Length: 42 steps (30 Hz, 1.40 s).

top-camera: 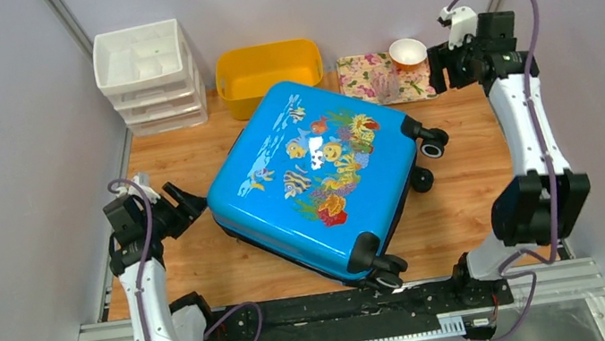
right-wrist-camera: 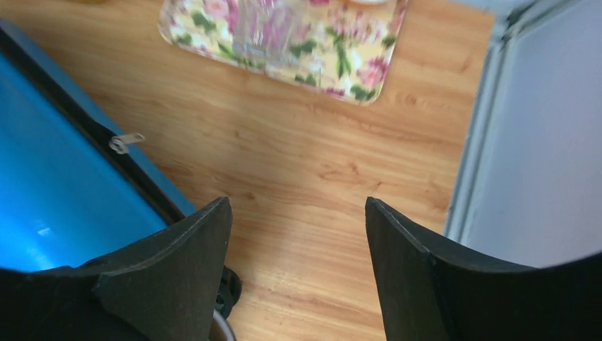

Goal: Open, take out, and arrange the luggage

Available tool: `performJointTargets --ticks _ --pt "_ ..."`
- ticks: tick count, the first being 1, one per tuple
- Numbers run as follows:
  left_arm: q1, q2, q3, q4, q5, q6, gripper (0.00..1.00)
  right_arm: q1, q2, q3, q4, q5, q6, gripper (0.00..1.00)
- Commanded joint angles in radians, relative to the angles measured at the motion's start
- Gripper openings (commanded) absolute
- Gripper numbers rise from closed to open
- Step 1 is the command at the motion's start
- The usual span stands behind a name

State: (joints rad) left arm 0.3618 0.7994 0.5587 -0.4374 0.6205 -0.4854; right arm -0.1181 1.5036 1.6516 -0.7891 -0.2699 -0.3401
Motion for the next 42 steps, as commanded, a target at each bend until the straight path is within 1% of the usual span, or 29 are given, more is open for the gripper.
performJointTargets --ticks 1,2,4,5,6,10,11,12,14,16,19,21,22,25,26,27,28,29,30,31,32,33,34,35,36,38,39,40,42 --pt "0.048 -0.009 0.001 -0.205 0.04 0.019 0.73 -0.006 0.096 -0.01 0.06 -0.04 0.014 0.71" --pt "0.049 -0.006 -0.012 -0.21 0.129 -0.019 0.69 -0.002 0.109 -0.03 0.059 -0.055 0.013 0.71" --pt "0.046 -0.009 -0.075 -0.202 0.233 -0.068 0.65 0.001 0.119 -0.074 0.039 -0.13 0.003 0.68" --pt "0.045 -0.015 -0.097 -0.192 0.299 -0.12 0.62 0.014 0.118 -0.138 0.034 -0.144 -0.028 0.67" --pt "0.043 -0.031 -0.133 -0.179 0.317 -0.139 0.62 0.023 0.112 -0.172 0.033 -0.159 -0.048 0.66" --pt "0.022 -0.039 -0.141 -0.065 0.352 -0.166 0.6 0.04 0.058 -0.334 -0.013 -0.238 -0.112 0.65" --pt "0.013 -0.029 -0.138 -0.026 0.372 -0.211 0.59 0.044 0.029 -0.383 -0.031 -0.273 -0.143 0.64" --pt "0.011 -0.007 -0.131 0.017 0.375 -0.232 0.59 0.044 0.014 -0.403 -0.05 -0.291 -0.16 0.64" --pt "0.008 0.024 -0.108 0.165 0.36 -0.303 0.59 0.049 -0.025 -0.446 -0.107 -0.34 -0.206 0.62" --pt "0.002 0.099 -0.089 0.323 0.323 -0.378 0.59 0.057 -0.094 -0.504 -0.139 -0.367 -0.223 0.62" --pt "-0.046 0.24 -0.04 0.496 0.285 -0.462 0.59 0.087 -0.172 -0.556 -0.191 -0.408 -0.244 0.62" --pt "-0.107 0.338 -0.005 0.595 0.268 -0.499 0.59 0.112 -0.227 -0.585 -0.213 -0.422 -0.244 0.62" --pt "-0.13 0.369 0.013 0.647 0.246 -0.501 0.59 0.148 -0.242 -0.598 -0.208 -0.419 -0.229 0.62" --pt "-0.159 0.455 0.081 0.697 0.202 -0.486 0.61 0.156 -0.272 -0.637 -0.174 -0.382 -0.165 0.63" --pt "-0.147 0.46 0.119 0.68 0.185 -0.473 0.61 0.156 -0.269 -0.638 -0.177 -0.365 -0.159 0.63" --pt "-0.097 0.454 0.145 0.59 0.17 -0.451 0.61 0.156 -0.263 -0.636 -0.177 -0.345 -0.145 0.63" --pt "-0.069 0.437 0.171 0.509 0.092 -0.38 0.62 0.15 -0.247 -0.627 -0.176 -0.325 -0.123 0.63" --pt "-0.035 0.391 0.235 0.397 0.029 -0.325 0.62 0.144 -0.24 -0.621 -0.177 -0.304 -0.114 0.63" --pt "-0.008 0.365 0.266 0.159 -0.044 -0.267 0.63 0.137 -0.23 -0.616 -0.176 -0.296 -0.108 0.63" --pt "0.034 0.336 0.288 0.064 -0.186 -0.169 0.63 0.127 -0.223 -0.612 -0.17 -0.284 -0.09 0.63" --pt "0.046 0.28 0.312 -0.017 -0.247 -0.129 0.63 0.127 -0.203 -0.602 -0.167 -0.263 -0.086 0.64" --pt "0.054 0.256 0.329 -0.184 -0.318 -0.093 0.61 0.127 -0.195 -0.598 -0.167 -0.25 -0.083 0.64" --pt "0.055 0.239 0.345 -0.266 -0.476 -0.046 0.53 0.127 -0.188 -0.593 -0.159 -0.229 -0.076 0.64" --pt "0.055 0.212 0.355 -0.329 -0.523 -0.023 0.51 0.098 -0.177 -0.584 -0.159 -0.2 -0.068 0.66" --pt "0.057 0.199 0.35 -0.419 -0.547 0.003 0.51 0.094 -0.174 -0.581 -0.16 -0.186 -0.065 0.66" --pt "0.057 0.154 0.278 -0.475 -0.509 0.056 0.5 0.089 -0.169 -0.576 -0.177 -0.16 -0.071 0.67" --pt "0.057 0.14 0.245 -0.501 -0.458 0.059 0.5 0.087 -0.166 -0.57 -0.191 -0.16 -0.079 0.67" --pt "0.057 0.127 0.215 -0.504 -0.315 0.076 0.49 0.086 -0.169 -0.57 -0.223 -0.161 -0.086 0.67" --pt "0.03 0.107 0.126 -0.495 -0.211 0.056 0.48 0.084 -0.195 -0.585 -0.252 -0.19 -0.127 0.67"
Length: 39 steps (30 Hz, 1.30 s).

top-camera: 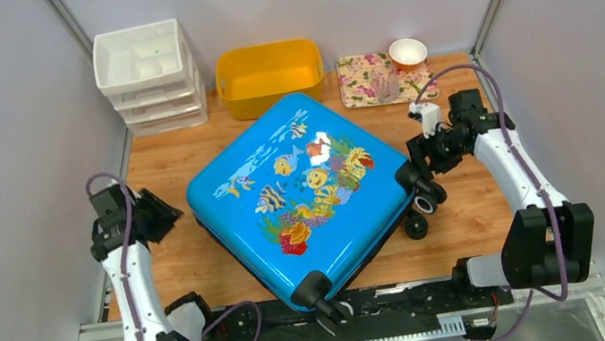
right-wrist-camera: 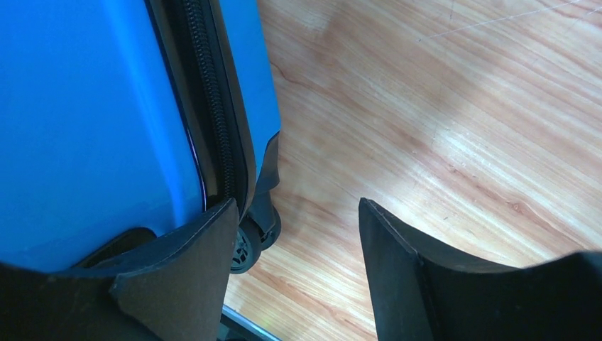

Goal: Open, take out, and arrange the luggage

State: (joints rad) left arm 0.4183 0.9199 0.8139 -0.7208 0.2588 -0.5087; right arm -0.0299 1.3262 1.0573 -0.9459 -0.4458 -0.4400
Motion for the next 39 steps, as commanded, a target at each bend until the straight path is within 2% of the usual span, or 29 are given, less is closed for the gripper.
performJointTargets --ticks 1,3,5,6,7,12,13,18,20,23,26,30,31,33,34,39 --pt "-0.057 -0.012 -0.148 -0.203 0.205 0.064 0.48 -0.004 -0.03 0.0 -0.118 -0.03 -0.045 0.67" --pt "-0.149 0.007 -0.17 -0.142 0.244 0.035 0.48 -0.004 -0.061 -0.023 -0.134 -0.085 -0.093 0.67" --pt "-0.194 0.023 -0.16 -0.056 0.327 -0.025 0.48 -0.002 -0.1 -0.051 -0.163 -0.143 -0.12 0.66" --pt "-0.228 0.034 -0.151 0.052 0.354 -0.04 0.48 -0.002 -0.11 -0.057 -0.171 -0.171 -0.14 0.66" --pt "-0.239 0.046 -0.136 0.093 0.359 -0.051 0.48 -0.002 -0.133 -0.066 -0.181 -0.189 -0.164 0.66" --pt "-0.246 0.239 0.088 0.242 0.35 -0.044 0.51 0.025 -0.165 -0.072 -0.215 -0.303 -0.23 0.66" --pt "-0.245 0.27 0.117 0.256 0.35 -0.044 0.51 0.086 -0.168 -0.072 -0.214 -0.315 -0.241 0.66" --pt "-0.246 0.46 0.247 0.345 0.358 -0.031 0.52 0.215 -0.196 -0.105 -0.101 -0.378 -0.178 0.66" --pt "-0.245 0.534 0.292 0.357 0.368 -0.034 0.53 0.309 -0.2 -0.118 -0.048 -0.357 -0.114 0.66" --pt "-0.239 0.595 0.346 0.328 0.373 -0.007 0.55 0.375 -0.223 -0.125 0.039 -0.324 -0.046 0.68" --pt "-0.219 0.597 0.331 0.334 0.416 0.024 0.6 0.348 -0.289 -0.102 0.044 -0.268 -0.052 0.7" --pt "-0.161 0.583 0.291 0.403 0.571 0.07 0.67 0.191 -0.451 -0.169 0.071 -0.301 -0.234 0.72" --pt "-0.158 0.585 0.297 0.402 0.589 0.093 0.68 0.106 -0.494 -0.212 0.079 -0.32 -0.346 0.73" --pt "-0.158 0.588 0.317 0.354 0.615 0.178 0.69 0.039 -0.518 -0.255 0.102 -0.402 -0.458 0.76" --pt "-0.158 0.586 0.323 0.348 0.625 0.19 0.69 -0.041 -0.515 -0.27 0.122 -0.424 -0.514 0.77" --pt "-0.158 0.559 0.311 0.336 0.675 0.243 0.69 -0.087 -0.33 -0.255 0.211 -0.544 -0.58 0.77"
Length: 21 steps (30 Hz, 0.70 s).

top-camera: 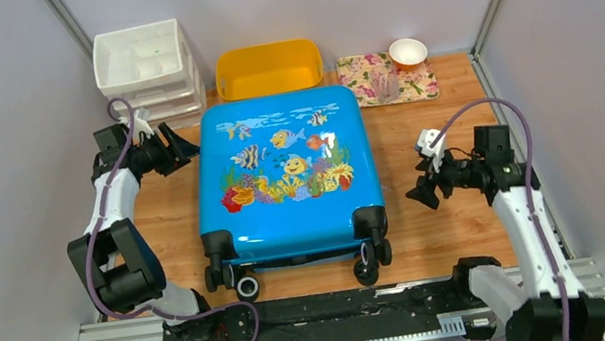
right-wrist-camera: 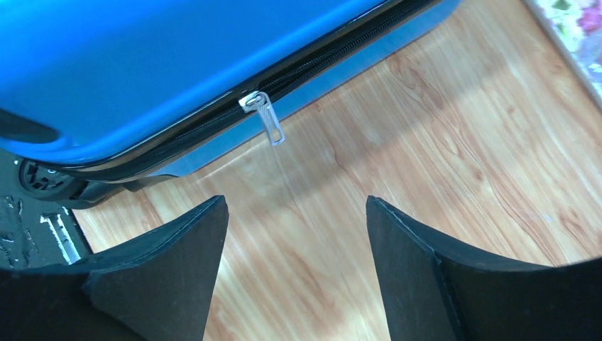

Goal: Open, take out, and arrange the luggage

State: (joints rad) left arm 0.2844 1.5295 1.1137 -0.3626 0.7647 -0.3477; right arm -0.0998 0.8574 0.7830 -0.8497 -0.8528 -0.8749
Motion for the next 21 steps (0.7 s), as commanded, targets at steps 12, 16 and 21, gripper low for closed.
performJointTargets --ticks 12,16,21 --pt "-0.024 -0.077 -0.025 -0.032 0.171 0.108 0.7 -0.008 0.698 0.372 -0.619 -0.296 -0.99 0.78" --pt "-0.025 -0.077 -0.023 -0.027 0.17 0.107 0.7 0.012 0.851 0.49 -0.744 -0.285 -1.053 0.78" --pt "-0.024 -0.081 -0.02 -0.029 0.17 0.11 0.71 0.055 0.907 0.532 -0.77 -0.275 -1.038 0.77"
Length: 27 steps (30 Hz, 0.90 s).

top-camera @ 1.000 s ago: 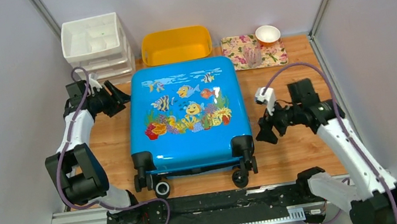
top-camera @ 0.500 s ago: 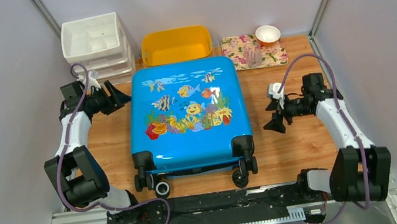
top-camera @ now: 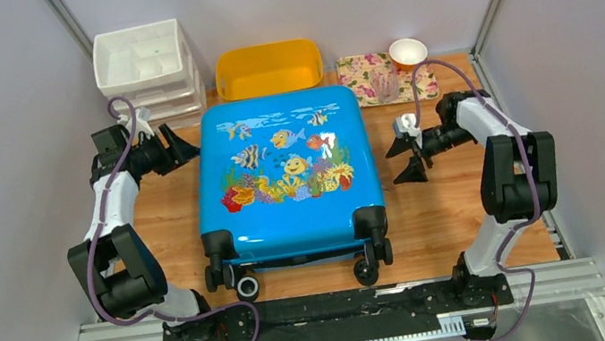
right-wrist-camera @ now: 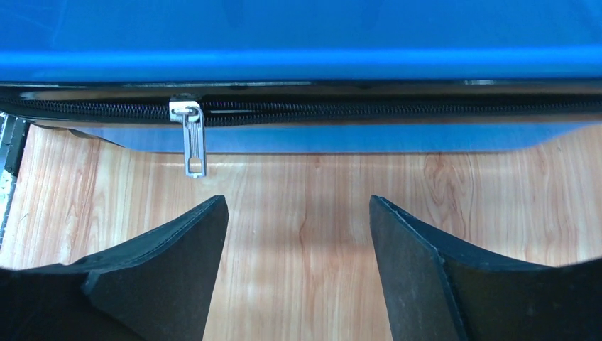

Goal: Open, take out, and arrange the luggage

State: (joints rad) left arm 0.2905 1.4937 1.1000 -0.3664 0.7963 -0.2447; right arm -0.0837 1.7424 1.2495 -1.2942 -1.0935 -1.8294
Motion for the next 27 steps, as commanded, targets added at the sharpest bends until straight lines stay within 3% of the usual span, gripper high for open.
performJointTargets --ticks 1,6,14,22,27 --pt "-0.028 -0.049 -0.009 -0.025 0.136 0.005 0.71 0.047 0.034 0.076 -0.339 -0.031 -0.082 0.75" --pt "-0.03 -0.053 -0.014 -0.026 0.132 0.019 0.71 0.079 0.106 0.125 -0.372 -0.014 -0.034 0.75" --pt "-0.03 -0.066 -0.031 -0.022 0.129 0.03 0.71 0.145 0.059 0.018 -0.372 0.063 -0.039 0.76" --pt "-0.03 -0.089 -0.057 -0.026 0.127 0.054 0.72 0.091 0.029 -0.056 -0.37 0.142 -0.018 0.77" --pt "-0.028 -0.09 -0.06 -0.019 0.13 0.05 0.72 0.064 -0.027 -0.061 -0.373 0.101 0.034 0.77"
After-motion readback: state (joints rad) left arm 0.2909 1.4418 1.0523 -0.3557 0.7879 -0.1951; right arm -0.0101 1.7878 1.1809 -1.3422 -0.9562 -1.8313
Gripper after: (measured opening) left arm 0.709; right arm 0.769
